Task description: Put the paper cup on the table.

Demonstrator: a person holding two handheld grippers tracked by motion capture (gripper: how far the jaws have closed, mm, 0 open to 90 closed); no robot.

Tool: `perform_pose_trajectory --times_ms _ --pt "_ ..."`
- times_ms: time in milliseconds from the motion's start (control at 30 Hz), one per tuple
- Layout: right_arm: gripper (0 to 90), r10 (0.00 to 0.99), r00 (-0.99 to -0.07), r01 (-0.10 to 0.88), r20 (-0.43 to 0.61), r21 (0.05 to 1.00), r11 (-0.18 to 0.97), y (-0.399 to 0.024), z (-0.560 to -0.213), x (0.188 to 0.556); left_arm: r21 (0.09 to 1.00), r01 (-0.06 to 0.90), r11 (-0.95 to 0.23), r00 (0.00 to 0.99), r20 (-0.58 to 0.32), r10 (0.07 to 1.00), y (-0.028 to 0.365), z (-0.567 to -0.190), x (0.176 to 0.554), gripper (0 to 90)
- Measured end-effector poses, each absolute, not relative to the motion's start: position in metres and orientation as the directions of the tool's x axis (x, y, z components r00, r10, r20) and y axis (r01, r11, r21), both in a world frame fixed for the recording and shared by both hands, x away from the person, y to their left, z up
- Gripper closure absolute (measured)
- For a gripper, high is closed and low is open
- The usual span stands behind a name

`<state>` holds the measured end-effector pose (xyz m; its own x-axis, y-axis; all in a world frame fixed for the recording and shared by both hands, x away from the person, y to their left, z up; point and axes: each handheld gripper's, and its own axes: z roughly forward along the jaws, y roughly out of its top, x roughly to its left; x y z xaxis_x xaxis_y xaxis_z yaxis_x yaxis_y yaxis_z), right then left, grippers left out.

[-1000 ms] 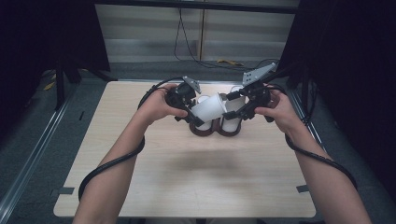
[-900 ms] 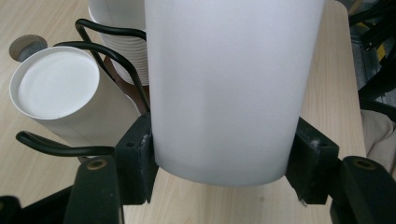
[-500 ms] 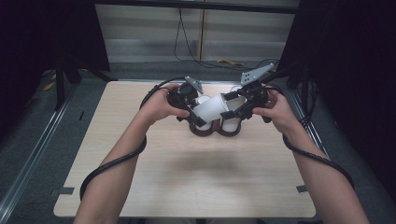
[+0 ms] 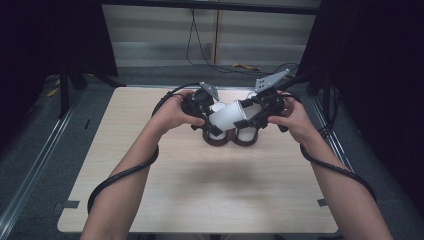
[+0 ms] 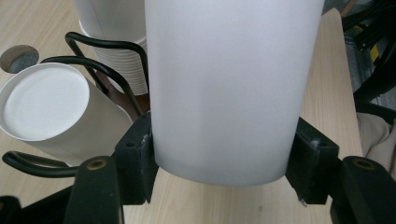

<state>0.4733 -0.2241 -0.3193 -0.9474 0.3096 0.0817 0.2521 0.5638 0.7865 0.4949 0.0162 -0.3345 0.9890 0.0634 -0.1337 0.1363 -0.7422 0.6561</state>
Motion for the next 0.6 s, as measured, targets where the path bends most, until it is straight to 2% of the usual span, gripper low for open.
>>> perform_pose_trajectory --times_ms 600 --pt "16.5 0.288 -0.954 0.245 0.086 0.774 0.584 -0.2191 -0.3189 0.4724 0.629 0.114 -0.769 0.991 -0.122 0.048 0.0110 -0.3411 0.4928 35.4"
